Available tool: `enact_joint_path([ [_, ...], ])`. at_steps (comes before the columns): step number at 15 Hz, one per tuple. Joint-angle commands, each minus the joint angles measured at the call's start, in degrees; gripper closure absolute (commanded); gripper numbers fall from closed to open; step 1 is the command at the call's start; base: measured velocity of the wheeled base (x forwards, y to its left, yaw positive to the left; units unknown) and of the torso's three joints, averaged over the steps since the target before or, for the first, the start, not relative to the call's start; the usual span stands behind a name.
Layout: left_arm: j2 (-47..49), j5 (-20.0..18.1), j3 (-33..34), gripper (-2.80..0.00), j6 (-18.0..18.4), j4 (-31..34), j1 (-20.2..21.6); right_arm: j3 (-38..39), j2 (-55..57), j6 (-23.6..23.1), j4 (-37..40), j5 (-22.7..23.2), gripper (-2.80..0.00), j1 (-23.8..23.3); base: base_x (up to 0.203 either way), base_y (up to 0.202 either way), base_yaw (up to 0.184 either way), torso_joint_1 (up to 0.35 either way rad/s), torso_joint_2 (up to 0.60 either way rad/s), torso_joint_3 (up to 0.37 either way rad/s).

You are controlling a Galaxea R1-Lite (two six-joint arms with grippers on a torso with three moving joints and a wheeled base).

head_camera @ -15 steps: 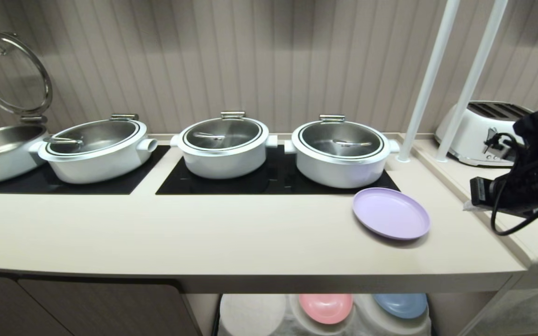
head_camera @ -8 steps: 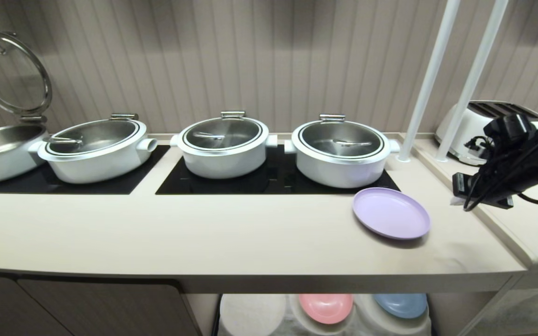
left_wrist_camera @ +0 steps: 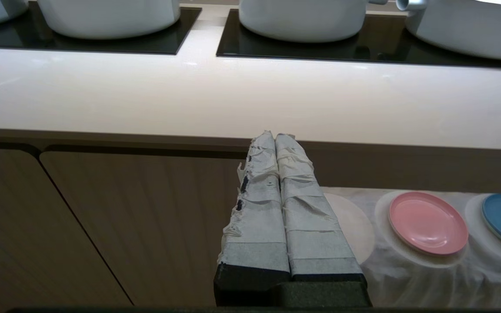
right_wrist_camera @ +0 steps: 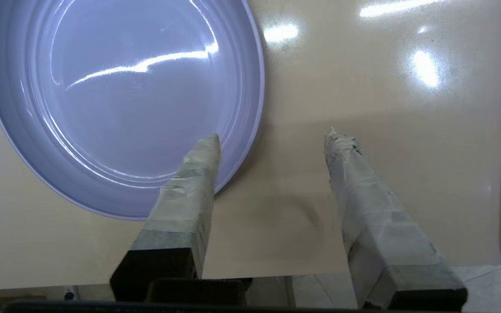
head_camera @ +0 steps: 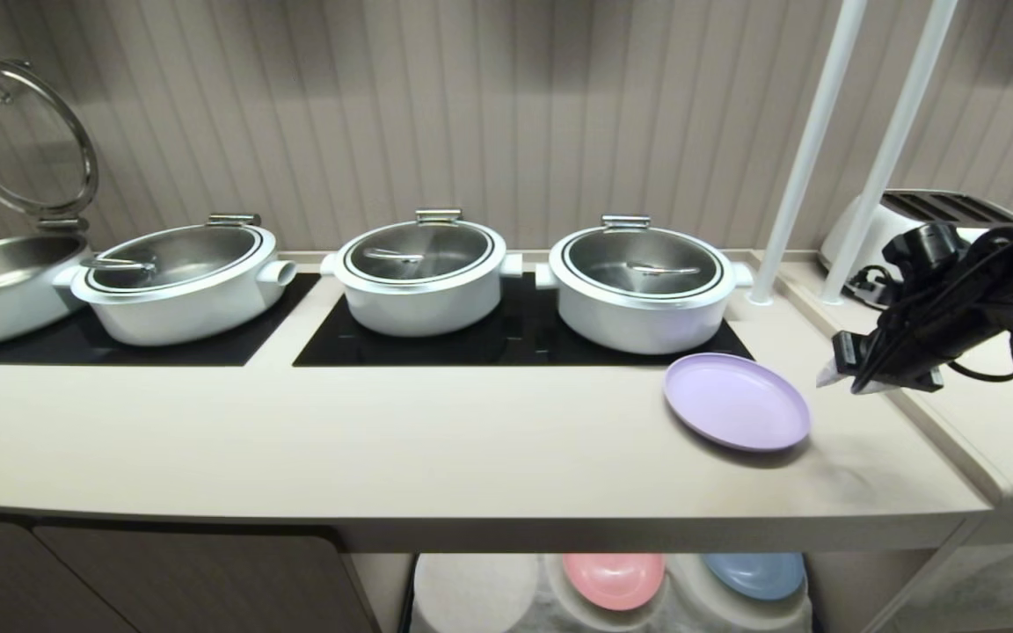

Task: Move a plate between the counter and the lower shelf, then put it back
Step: Pick up the plate

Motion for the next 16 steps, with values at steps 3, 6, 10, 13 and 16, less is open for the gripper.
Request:
enact_joint_path([
  [3, 0.0, 0.0, 0.0, 0.0, -0.1, 0.0, 0.1, 0.1, 1.2, -5.4, 0.2, 0.1, -2.8, 0.0, 0.0, 0.0, 0.0, 0.0, 0.0, 0.0],
  [6, 0.0, 0.0, 0.0, 0.0, -0.1, 0.0, 0.1, -2.0, 3.7, -6.2, 0.0, 0.1, -2.8, 0.0, 0.0, 0.0, 0.0, 0.0, 0.0, 0.0],
  [10, 0.0, 0.0, 0.0, 0.0, -0.1, 0.0, 0.0, -5.2, 7.5, -7.9, -0.2, -0.1, -2.8, 0.1, 0.0, 0.0, 0.0, 0.0, 0.0, 0.0],
  [13, 0.0, 0.0, 0.0, 0.0, -0.1, 0.0, 0.1, -5.3, 9.1, -11.8, -0.7, 0.0, -2.8, 0.3, 0.0, 0.0, 0.0, 0.0, 0.0, 0.0],
  [16, 0.0, 0.0, 0.0, 0.0, -0.1, 0.0, 0.0, -5.4, 10.7, -12.0, -3.7, -0.2, -2.8, 1.1, 0.0, 0.0, 0.0, 0.0, 0.0, 0.0],
])
